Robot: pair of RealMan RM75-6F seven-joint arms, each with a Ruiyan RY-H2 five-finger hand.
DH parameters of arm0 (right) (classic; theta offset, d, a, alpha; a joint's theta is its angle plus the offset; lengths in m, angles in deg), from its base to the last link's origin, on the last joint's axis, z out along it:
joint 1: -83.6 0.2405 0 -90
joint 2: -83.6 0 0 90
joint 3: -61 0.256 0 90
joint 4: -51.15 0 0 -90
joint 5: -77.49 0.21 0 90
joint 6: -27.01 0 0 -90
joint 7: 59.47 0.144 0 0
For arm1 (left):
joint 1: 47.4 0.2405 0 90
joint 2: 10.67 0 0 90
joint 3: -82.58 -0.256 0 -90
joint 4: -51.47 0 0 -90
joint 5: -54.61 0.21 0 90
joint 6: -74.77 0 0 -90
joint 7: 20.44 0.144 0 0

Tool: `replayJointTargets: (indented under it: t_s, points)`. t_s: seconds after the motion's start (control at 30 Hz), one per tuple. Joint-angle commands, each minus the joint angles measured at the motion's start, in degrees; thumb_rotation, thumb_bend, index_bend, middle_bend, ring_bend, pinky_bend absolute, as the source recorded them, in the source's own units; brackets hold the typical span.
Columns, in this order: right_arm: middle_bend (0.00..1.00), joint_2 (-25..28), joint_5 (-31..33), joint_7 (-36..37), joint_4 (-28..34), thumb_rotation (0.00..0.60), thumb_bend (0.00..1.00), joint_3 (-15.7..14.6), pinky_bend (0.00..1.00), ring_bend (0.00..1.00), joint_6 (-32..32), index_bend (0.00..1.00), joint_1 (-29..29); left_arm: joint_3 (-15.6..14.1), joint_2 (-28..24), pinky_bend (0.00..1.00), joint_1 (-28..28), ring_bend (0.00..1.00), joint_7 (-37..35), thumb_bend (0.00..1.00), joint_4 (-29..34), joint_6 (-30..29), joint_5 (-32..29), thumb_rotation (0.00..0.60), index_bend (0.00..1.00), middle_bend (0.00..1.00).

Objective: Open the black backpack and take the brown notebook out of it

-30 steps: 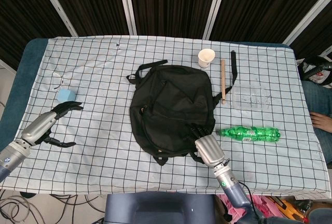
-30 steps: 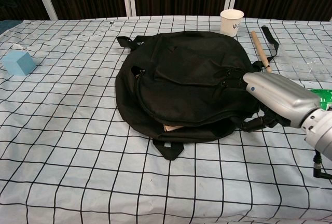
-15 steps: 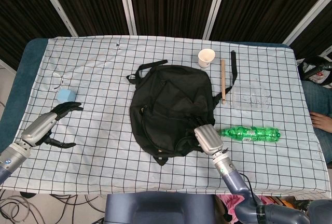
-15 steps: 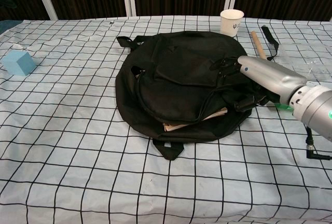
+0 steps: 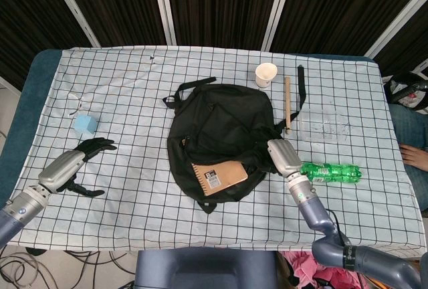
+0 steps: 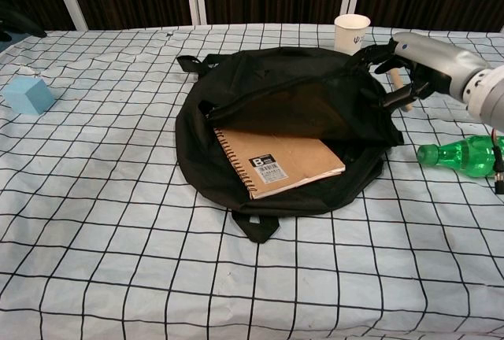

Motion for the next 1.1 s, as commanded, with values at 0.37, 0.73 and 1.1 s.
replayJointTargets:
  t_s: [0.37, 0.73, 1.1]
  points:
    - [0.15, 2.16, 12.13, 2.79, -7.49, 0.600, 0.47, 4.84, 0.12, 0.09, 10.05, 0.77, 6.12, 2.37, 10.56, 0.07, -1.94, 0.01, 17.62, 0.04, -0.63, 0.44, 2.23, 0.600, 0.19, 0.15]
    - [0.15, 1.80, 19.01, 3.15, -10.56, 0.600, 0.47, 6.15, 0.12, 0.09, 13.08, 0.77, 8.70, 6.91, 21.05, 0.08, -6.94, 0.01, 30.16, 0.04, -5.39, 5.23, -2.03, 0.600, 0.18, 0.16]
    - [0.14, 0.74, 22.76, 0.98, -10.30, 0.600, 0.47, 5.69, 0.12, 0.09, 10.06, 0.77, 9.03, 8.41, 30.47, 0.09, -11.70, 0.02, 39.61, 0.04, -12.74, 10.32, -5.42, 0.600, 0.19, 0.16]
